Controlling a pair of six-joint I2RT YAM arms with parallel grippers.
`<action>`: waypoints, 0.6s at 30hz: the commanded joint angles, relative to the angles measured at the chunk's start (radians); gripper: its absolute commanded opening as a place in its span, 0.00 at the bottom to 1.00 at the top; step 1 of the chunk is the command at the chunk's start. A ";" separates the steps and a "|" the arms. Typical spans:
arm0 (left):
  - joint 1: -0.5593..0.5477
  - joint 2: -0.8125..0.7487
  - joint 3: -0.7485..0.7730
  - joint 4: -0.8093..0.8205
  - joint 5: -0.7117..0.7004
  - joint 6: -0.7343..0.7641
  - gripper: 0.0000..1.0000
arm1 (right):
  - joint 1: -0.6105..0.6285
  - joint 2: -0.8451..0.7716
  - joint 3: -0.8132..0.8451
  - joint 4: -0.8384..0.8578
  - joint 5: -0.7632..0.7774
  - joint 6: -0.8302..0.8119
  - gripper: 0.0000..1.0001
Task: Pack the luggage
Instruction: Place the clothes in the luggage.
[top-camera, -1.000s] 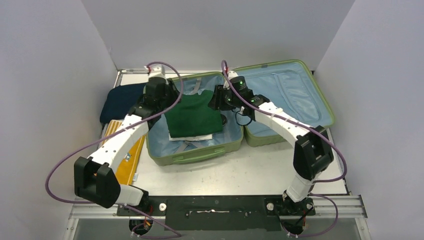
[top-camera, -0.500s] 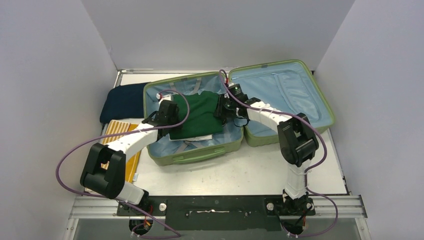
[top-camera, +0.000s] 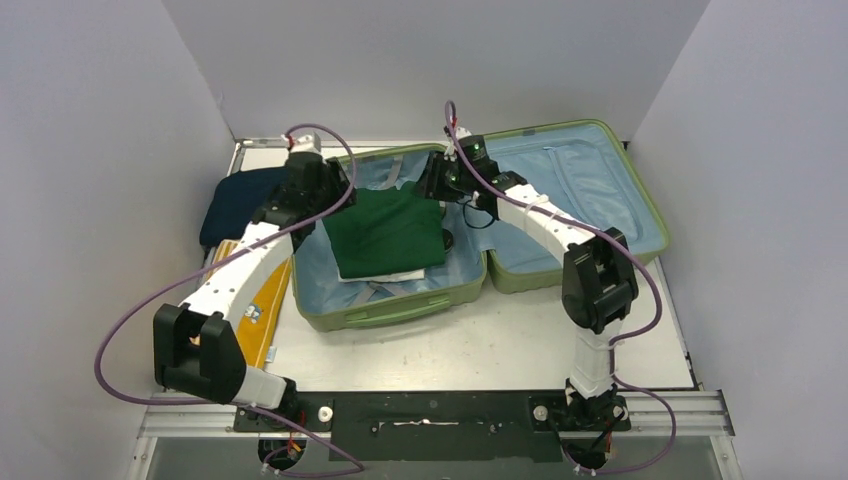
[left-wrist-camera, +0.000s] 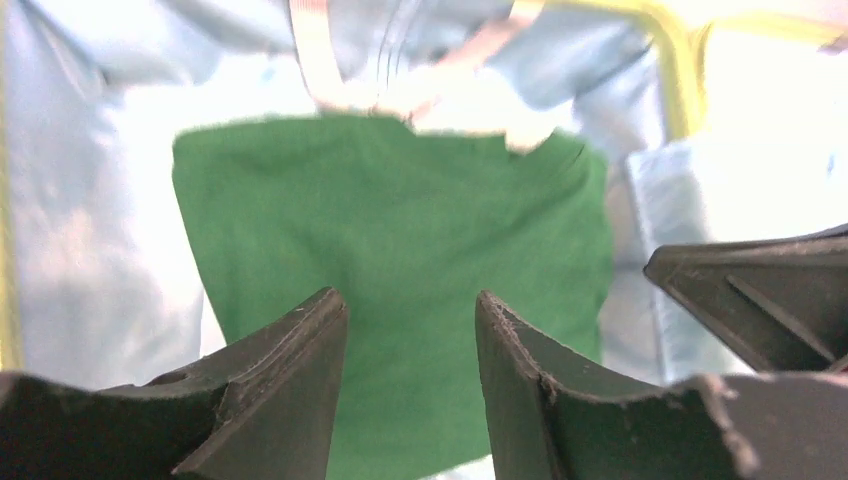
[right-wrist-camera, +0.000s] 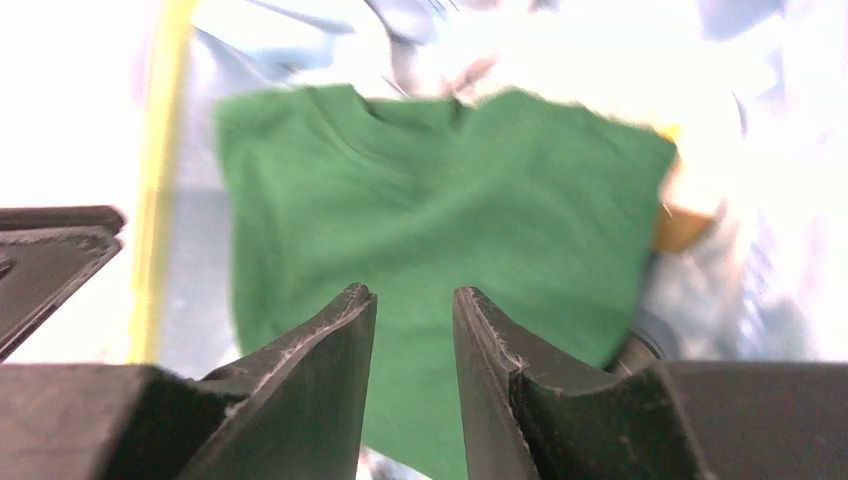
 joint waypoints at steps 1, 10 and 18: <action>0.074 0.059 0.094 0.081 0.102 -0.010 0.47 | -0.008 0.064 0.145 0.118 -0.100 0.070 0.34; 0.124 0.299 0.134 0.105 0.129 -0.001 0.38 | -0.060 0.314 0.332 0.104 -0.135 0.177 0.26; 0.157 0.371 0.118 0.112 0.100 0.006 0.36 | -0.128 0.393 0.367 0.014 -0.071 0.211 0.21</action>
